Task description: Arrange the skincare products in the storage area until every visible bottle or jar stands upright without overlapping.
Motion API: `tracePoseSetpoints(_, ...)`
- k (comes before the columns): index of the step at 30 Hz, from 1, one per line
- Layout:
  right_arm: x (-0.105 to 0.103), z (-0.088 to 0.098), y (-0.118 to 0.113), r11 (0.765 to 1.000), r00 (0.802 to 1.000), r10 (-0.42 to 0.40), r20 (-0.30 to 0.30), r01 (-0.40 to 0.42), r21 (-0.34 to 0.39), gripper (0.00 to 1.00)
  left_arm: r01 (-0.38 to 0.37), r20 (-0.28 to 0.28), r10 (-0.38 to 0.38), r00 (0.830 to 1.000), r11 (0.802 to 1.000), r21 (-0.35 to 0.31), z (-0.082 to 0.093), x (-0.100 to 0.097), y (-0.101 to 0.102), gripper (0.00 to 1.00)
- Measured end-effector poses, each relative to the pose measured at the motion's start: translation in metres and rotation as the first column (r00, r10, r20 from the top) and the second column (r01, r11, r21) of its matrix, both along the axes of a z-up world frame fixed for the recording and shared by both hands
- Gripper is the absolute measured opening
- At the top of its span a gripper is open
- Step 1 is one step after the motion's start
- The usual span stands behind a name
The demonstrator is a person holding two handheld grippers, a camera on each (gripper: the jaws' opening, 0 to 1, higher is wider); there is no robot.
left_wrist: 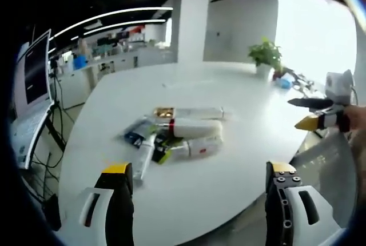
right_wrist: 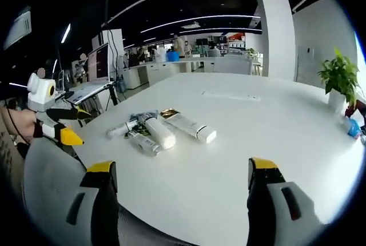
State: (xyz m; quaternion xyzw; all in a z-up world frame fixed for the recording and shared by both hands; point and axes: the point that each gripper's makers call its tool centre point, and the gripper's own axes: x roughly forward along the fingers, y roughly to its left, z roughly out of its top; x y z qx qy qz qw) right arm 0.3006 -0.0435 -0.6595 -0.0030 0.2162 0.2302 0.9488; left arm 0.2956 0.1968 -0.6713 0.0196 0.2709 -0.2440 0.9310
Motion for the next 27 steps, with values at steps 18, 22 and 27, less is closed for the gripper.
tracePoseSetpoints(18,0.064,0.010,0.059,0.953,0.960,0.279,0.021,-0.274,-0.127,0.83,-0.017,0.014,0.017,1.000,0.999,-0.033,0.005,0.004,0.004,0.94)
tracePoseSetpoints(22,0.079,0.004,0.070,0.926,0.939,0.344,-0.006,-0.340,-0.165,0.77,-0.034,0.003,0.034,0.999,0.998,-0.048,0.005,0.005,0.006,0.94)
tracePoseSetpoints(27,0.094,-0.006,0.088,0.877,0.901,0.431,-0.041,-0.429,-0.214,0.69,-0.040,0.000,0.040,0.999,0.998,-0.049,0.005,0.004,0.006,0.94)
